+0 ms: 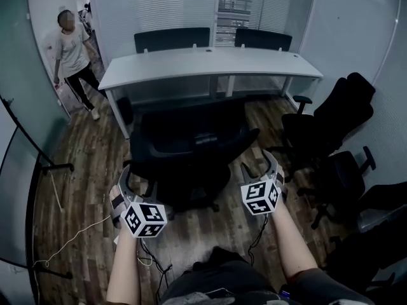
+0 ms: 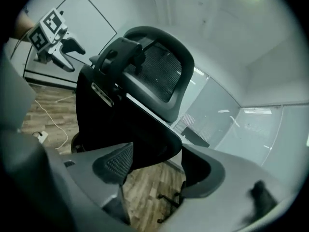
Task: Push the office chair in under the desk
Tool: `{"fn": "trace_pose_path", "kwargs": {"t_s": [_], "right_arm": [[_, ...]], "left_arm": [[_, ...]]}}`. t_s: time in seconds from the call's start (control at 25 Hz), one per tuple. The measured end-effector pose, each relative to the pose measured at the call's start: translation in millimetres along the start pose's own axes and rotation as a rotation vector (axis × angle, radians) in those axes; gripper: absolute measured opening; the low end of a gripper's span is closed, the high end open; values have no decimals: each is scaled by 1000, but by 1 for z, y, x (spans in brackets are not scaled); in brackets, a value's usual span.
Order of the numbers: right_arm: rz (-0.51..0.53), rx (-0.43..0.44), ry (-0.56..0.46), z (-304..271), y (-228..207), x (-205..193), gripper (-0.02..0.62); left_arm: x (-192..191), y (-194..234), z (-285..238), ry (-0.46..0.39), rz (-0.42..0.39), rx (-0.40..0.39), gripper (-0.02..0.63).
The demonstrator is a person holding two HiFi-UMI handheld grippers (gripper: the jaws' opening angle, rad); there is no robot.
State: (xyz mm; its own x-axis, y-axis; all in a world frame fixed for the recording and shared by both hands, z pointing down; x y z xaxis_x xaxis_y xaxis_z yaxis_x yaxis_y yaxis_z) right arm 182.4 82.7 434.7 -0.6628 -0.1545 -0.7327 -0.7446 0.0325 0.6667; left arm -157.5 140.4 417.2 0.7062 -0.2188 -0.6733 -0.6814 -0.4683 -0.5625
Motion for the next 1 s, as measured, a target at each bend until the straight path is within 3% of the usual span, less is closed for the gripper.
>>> {"fn": "trace_pose_path", "kwargs": {"t_s": [0.36,0.52,0.6,0.84,1.0], "right_arm": [[146,-55,-15,-58,-5,-1,296],[200,-20,-90,-76,4,7,296],[227,-16,-120,-83,11,12,296],[258,-63,-176,-98,14,19,295],[299,-49,-202,-108,15,26,295]], "left_arm": [[-10,9,-47,121,-118,-5,357],[-7,17,-62,123,-125,20,354],[-6,21,-66,123,-138,28,296],[-4,28,-74,128,-185,-3,278],[-4,39,-84,140,-198,3,275]]}}
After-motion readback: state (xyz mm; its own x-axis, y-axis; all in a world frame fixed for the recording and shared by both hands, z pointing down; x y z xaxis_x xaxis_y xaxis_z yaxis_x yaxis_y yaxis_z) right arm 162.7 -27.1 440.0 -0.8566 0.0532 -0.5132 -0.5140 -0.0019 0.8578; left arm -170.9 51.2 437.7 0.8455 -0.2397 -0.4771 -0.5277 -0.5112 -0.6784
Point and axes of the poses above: the fingertips, and each gripper's own axes: z backward along the fingers, y to its left, x out of its top, the point moved 5 cm from there along z, backward along the fingers, and after that the axes turned 15 degrees about -x, right-handed, at the moved point
